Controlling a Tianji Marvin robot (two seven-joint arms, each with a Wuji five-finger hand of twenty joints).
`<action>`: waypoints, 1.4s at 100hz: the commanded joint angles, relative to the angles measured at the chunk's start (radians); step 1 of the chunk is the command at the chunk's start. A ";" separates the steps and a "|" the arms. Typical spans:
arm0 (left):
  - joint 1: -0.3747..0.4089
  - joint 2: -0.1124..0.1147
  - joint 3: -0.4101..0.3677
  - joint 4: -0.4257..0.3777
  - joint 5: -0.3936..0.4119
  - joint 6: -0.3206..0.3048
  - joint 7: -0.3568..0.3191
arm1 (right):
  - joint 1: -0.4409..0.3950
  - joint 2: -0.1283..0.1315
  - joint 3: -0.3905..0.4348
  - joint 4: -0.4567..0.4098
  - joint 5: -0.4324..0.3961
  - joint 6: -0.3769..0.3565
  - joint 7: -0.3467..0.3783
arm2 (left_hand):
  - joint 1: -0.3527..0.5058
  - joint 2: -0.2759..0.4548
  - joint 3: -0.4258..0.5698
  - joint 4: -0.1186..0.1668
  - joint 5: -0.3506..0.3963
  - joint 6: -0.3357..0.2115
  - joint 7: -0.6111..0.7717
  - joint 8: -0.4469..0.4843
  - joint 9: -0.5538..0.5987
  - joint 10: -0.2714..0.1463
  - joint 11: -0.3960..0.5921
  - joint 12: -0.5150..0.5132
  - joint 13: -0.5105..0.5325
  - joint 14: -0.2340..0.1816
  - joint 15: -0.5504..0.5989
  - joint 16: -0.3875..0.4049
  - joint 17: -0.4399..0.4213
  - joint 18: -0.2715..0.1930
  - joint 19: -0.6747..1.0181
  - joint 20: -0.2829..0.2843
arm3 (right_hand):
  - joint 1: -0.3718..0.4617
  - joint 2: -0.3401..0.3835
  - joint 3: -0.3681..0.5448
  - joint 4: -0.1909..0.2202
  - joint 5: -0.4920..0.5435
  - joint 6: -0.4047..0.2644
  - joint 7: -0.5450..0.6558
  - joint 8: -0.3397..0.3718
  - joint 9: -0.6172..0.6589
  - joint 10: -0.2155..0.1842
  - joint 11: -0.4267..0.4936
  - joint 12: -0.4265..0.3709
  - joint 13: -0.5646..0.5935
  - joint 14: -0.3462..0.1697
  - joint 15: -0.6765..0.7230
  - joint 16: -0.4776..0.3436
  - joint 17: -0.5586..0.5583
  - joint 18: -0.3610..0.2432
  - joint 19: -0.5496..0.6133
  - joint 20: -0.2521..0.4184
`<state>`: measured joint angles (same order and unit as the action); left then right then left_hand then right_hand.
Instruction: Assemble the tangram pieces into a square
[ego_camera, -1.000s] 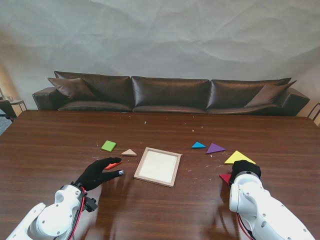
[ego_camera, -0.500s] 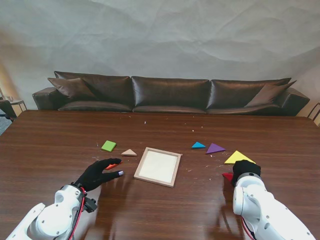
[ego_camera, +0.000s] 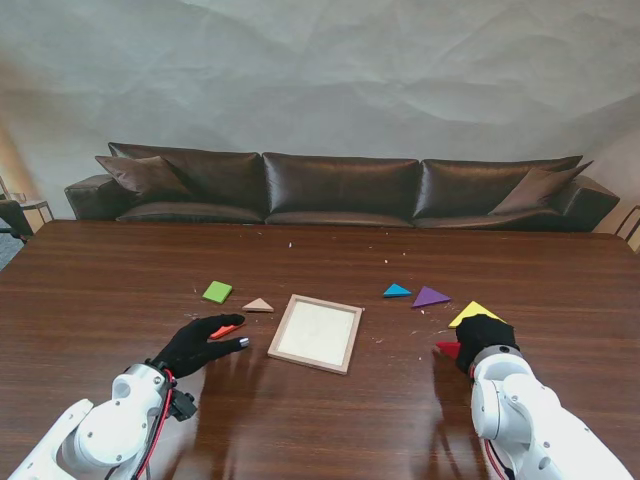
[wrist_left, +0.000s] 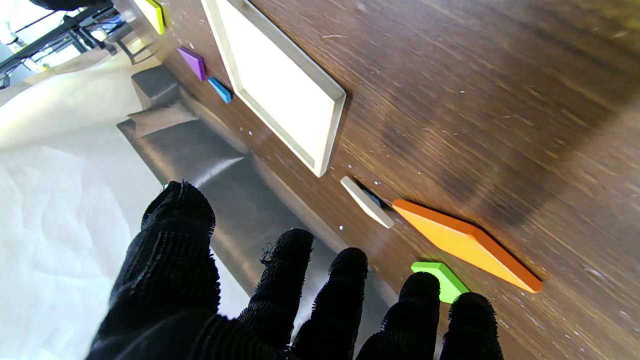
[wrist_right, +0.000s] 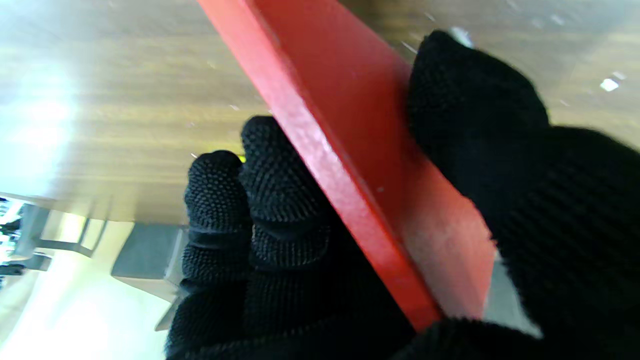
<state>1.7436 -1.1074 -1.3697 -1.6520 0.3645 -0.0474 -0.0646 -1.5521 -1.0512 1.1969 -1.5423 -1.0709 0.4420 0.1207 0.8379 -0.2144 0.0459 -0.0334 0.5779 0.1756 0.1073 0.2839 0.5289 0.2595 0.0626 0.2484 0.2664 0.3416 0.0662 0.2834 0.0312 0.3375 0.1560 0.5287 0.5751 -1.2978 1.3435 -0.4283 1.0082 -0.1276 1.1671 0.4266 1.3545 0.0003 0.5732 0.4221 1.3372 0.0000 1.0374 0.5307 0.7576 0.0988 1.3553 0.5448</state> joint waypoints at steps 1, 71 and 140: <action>-0.009 0.001 0.003 -0.013 0.000 0.007 -0.026 | 0.005 -0.006 -0.004 -0.045 0.010 -0.020 0.016 | 0.003 0.025 -0.018 0.021 0.006 -0.004 0.000 -0.003 0.016 -0.004 -0.006 0.002 -0.001 -0.003 -0.001 0.006 -0.005 -0.021 -0.006 0.000 | 0.066 0.014 0.095 0.009 0.068 -0.068 0.028 -0.013 0.102 0.016 0.037 0.018 -0.023 -0.140 0.056 0.028 0.316 -0.019 0.057 0.024; -0.057 0.000 0.025 -0.007 -0.015 0.038 -0.039 | 0.310 -0.052 -0.367 -0.050 0.330 -0.177 -0.007 | 0.006 0.026 -0.021 0.021 0.002 -0.006 -0.001 -0.003 0.012 -0.009 -0.006 0.001 -0.005 -0.005 -0.002 0.006 -0.005 -0.024 -0.006 0.000 | 0.067 0.047 0.087 0.017 0.042 -0.075 0.061 -0.034 0.095 0.009 0.023 0.013 -0.024 -0.127 0.051 0.028 0.305 -0.005 0.031 0.026; -0.046 -0.011 0.026 -0.028 -0.003 0.137 0.003 | 0.623 -0.211 -0.713 0.448 0.592 -0.392 -0.162 | 0.008 0.024 -0.021 0.021 0.004 -0.008 0.000 -0.003 0.013 -0.011 -0.005 0.001 -0.004 -0.009 -0.002 0.006 -0.007 -0.024 -0.006 0.002 | 0.091 0.096 0.069 0.038 0.009 -0.058 0.059 -0.018 0.076 0.021 -0.011 0.010 -0.027 -0.099 0.028 0.022 0.286 0.040 -0.014 0.019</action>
<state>1.7088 -1.1105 -1.3470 -1.6854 0.3634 0.0848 -0.0448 -0.9299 -1.2495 0.4913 -1.1029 -0.4795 0.0572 -0.0505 0.8377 -0.2146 0.0418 -0.0334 0.5779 0.1756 0.1074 0.2838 0.5289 0.2595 0.0626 0.2483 0.2664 0.3416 0.0662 0.2834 0.0312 0.3375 0.1560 0.5287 0.5751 -1.2855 1.3427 -0.4286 1.0047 -0.1254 1.1681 0.3960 1.3545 -0.0041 0.5709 0.4223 1.3287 -0.0001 1.0470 0.5392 0.7574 0.1202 1.3527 0.5466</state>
